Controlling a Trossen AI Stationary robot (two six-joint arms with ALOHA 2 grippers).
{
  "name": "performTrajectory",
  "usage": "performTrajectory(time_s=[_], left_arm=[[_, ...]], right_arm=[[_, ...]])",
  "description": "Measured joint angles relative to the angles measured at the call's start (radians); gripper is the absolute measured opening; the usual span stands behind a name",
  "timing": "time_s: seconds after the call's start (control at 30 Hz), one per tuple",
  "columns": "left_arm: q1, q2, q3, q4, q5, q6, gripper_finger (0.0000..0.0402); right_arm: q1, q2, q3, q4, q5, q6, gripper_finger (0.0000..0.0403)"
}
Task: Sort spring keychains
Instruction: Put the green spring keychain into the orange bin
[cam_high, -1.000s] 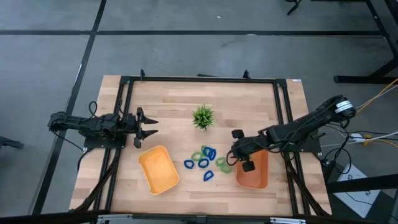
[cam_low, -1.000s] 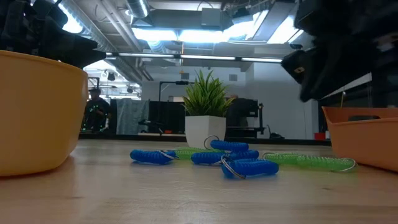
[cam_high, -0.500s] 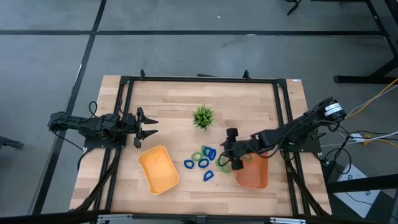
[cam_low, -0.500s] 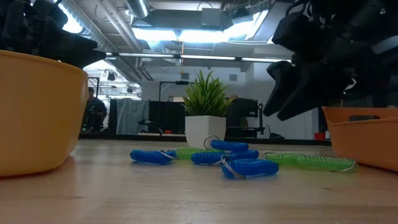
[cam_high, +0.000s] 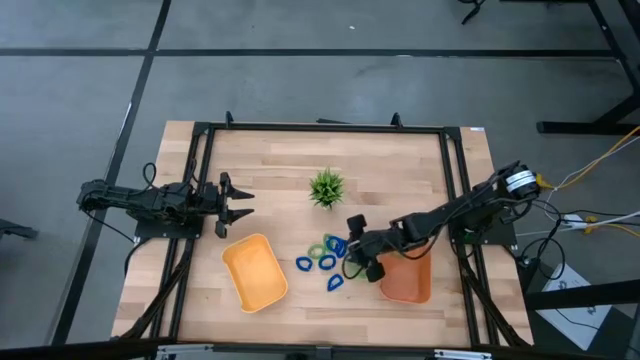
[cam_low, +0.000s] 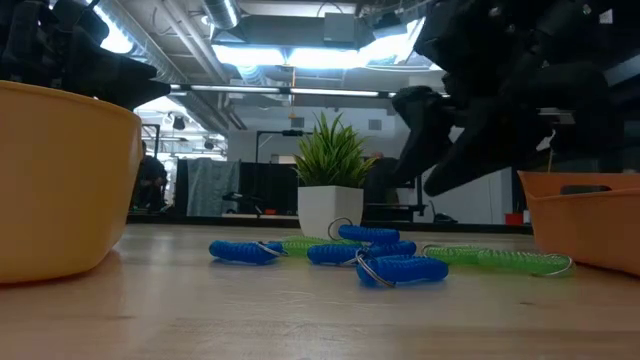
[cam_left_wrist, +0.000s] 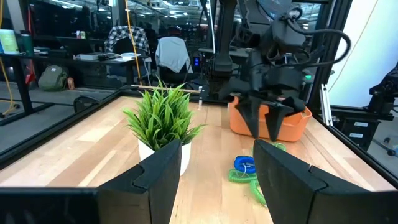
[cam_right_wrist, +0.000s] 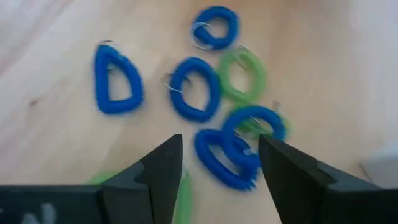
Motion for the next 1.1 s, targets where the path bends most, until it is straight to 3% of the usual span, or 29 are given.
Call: performTrajectory(time_s=[0.2,0.37,0.57,0.83,1.1], left_arm=[[0.000,0.000,0.000,0.000,0.000,0.000,0.0196],[0.000,0.000,0.000,0.000,0.000,0.000,0.0196],[0.000,0.000,0.000,0.000,0.000,0.000,0.0196],[0.000,0.000,0.000,0.000,0.000,0.000,0.0196],[0.000,0.000,0.000,0.000,0.000,0.000,0.0196]], right_arm=[[-0.008,0.067,0.054,-0.005,-0.045,-0.028,0.0208],[-0.007,0.087,0.091,-0.127,-0.075,-0.033,0.0208],[-0.006,0.086,0.133,-0.263,-0.075,0.080,0.0208],[-0.006,0.085,0.137,-0.295,-0.158,0.119,0.0208],[-0.006,0.095,0.137,-0.320,-0.162,0.149,0.0208]])
